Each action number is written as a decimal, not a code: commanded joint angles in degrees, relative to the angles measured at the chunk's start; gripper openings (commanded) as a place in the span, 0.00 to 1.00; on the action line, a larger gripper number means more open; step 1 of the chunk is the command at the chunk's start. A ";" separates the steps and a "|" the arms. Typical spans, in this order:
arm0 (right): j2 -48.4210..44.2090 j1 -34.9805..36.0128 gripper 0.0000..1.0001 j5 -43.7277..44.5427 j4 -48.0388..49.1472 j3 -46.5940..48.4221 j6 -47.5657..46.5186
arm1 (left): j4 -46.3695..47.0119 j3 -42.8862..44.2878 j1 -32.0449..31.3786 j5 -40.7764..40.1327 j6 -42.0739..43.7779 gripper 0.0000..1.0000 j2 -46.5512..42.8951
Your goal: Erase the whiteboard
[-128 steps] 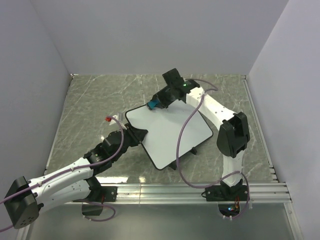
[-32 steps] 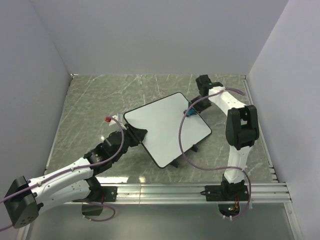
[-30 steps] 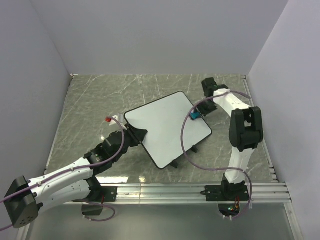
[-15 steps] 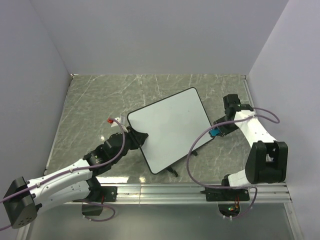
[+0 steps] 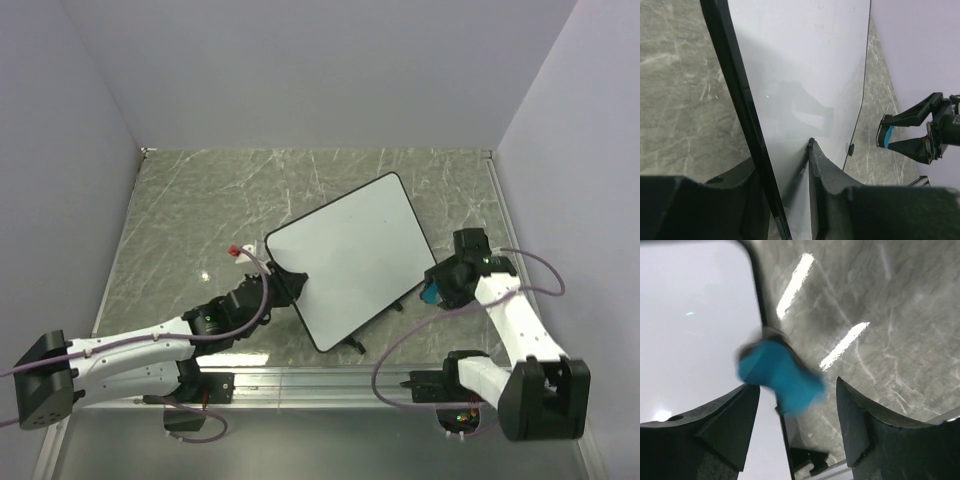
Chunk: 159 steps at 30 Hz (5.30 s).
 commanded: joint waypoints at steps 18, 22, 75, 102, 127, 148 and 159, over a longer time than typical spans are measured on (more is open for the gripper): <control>-19.96 -0.14 0.81 -11.46 1.64 -7.08 -5.40 | -35.94 5.61 -16.64 -23.53 -15.81 0.00 10.14; -21.80 -0.05 0.79 -13.74 2.43 -8.76 -6.28 | -40.87 7.10 -16.64 -24.32 -17.93 0.00 5.04; -29.79 17.35 0.21 -28.96 25.45 -34.67 11.38 | -70.41 16.25 -30.70 -29.51 -43.07 0.00 9.78; -30.59 -0.40 0.49 -9.19 9.22 -21.60 -13.05 | -71.91 18.80 -30.70 -28.81 -39.31 0.00 9.70; -41.59 -22.90 0.82 -3.39 5.70 -17.12 -3.20 | -63.56 14.93 -30.61 -26.43 -30.33 0.00 -0.85; -29.54 -23.26 0.68 -10.41 -5.56 -11.39 -17.78 | -53.01 10.97 -30.61 -24.77 -19.52 0.00 -8.94; -29.53 -23.87 0.68 -12.87 -2.75 -12.19 -17.79 | -52.57 10.36 -30.61 -23.80 -18.90 0.01 -10.70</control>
